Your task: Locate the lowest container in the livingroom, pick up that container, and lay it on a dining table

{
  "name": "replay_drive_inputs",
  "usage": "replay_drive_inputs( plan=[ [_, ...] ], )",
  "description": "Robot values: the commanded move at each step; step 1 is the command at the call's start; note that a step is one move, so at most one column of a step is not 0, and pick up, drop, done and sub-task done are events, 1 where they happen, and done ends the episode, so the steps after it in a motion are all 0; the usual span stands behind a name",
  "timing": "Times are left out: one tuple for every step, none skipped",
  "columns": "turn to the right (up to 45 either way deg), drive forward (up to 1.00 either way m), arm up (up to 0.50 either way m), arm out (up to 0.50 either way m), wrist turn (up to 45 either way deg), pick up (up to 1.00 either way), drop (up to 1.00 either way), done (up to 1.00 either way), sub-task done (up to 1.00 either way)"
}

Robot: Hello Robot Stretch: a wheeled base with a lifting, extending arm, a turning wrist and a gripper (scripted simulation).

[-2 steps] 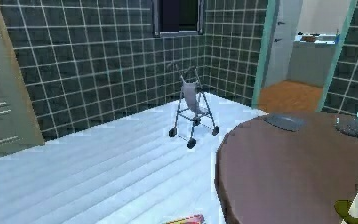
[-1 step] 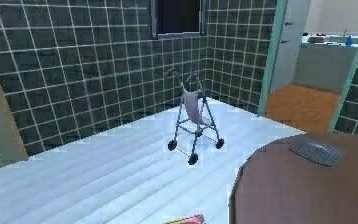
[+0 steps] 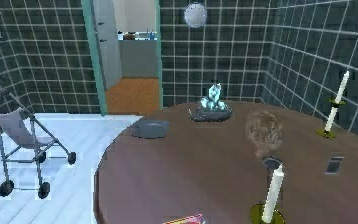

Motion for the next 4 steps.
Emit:
replay_drive_inputs(
  plan=[
    [45.0,0.00,0.00,0.00,0.0,0.00,0.00,0.00,0.00],
    [21.0,0.00,0.00,0.00,0.0,0.00,0.00,0.00,0.00],
    [3.0,0.00,0.00,0.00,0.0,0.00,0.00,0.00,0.00],
    [-45.0,0.00,0.00,0.00,0.0,0.00,0.00,0.00,0.00]
  ],
)
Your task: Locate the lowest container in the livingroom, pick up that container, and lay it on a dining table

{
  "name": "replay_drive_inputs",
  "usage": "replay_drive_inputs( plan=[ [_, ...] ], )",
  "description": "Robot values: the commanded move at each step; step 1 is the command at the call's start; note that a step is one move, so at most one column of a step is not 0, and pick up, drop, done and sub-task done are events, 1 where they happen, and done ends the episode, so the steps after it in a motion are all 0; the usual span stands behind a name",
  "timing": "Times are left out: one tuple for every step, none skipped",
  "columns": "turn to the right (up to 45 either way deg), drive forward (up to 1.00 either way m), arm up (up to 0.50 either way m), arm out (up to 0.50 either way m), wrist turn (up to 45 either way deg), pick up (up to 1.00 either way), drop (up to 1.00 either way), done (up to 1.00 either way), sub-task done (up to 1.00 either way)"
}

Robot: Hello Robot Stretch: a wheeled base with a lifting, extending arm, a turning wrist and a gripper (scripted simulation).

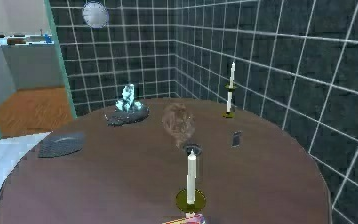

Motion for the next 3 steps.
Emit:
replay_drive_inputs(
  plan=[
    [-45.0,0.00,0.00,0.00,0.0,0.00,0.00,0.00,0.00],
    [-15.0,0.00,0.00,0.00,0.0,0.00,0.00,0.00,0.00],
    [45.0,0.00,0.00,0.00,0.0,0.00,0.00,0.00,0.00]
  ],
)
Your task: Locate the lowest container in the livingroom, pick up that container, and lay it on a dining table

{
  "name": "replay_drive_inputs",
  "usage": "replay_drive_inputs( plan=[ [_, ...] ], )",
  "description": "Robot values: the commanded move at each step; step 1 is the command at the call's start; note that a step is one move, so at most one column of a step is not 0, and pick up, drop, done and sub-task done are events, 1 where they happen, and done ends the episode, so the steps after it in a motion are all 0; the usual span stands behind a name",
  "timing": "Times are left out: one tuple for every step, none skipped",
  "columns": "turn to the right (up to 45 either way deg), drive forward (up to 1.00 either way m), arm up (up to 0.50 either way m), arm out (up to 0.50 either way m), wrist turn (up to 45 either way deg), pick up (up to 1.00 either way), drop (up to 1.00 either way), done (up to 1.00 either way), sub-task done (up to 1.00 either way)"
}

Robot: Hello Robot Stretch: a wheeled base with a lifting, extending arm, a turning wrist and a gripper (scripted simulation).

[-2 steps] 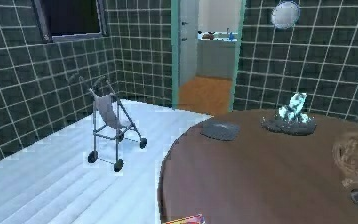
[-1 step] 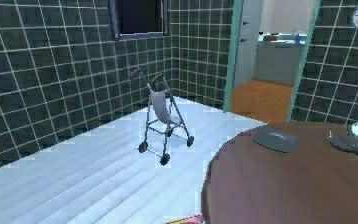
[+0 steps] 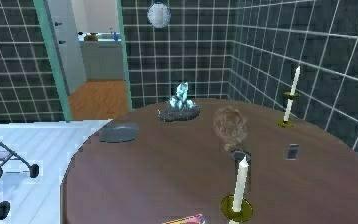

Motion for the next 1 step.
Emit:
replay_drive_inputs(
  plan=[
    [45.0,0.00,0.00,0.00,0.0,0.00,0.00,0.00,0.00]
  ],
)
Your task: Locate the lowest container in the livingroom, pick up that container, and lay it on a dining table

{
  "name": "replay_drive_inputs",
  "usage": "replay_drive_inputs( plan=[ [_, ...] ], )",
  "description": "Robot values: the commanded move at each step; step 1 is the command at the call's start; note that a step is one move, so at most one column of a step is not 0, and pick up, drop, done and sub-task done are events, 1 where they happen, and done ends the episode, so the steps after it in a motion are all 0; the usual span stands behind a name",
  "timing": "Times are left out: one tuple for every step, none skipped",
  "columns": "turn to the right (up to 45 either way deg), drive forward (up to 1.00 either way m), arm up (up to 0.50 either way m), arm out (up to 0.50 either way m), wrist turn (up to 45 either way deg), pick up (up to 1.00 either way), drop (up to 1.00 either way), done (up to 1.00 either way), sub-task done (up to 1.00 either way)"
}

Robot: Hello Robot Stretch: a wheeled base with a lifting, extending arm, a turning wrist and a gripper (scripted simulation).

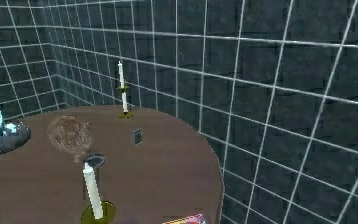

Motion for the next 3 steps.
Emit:
replay_drive_inputs(
  plan=[
    [6.0,0.00,0.00,0.00,0.0,0.00,0.00,0.00,0.00],
    [-45.0,0.00,0.00,0.00,0.0,0.00,0.00,0.00,0.00],
    [-42.0,0.00,0.00,0.00,0.0,0.00,0.00,0.00,0.00]
  ],
)
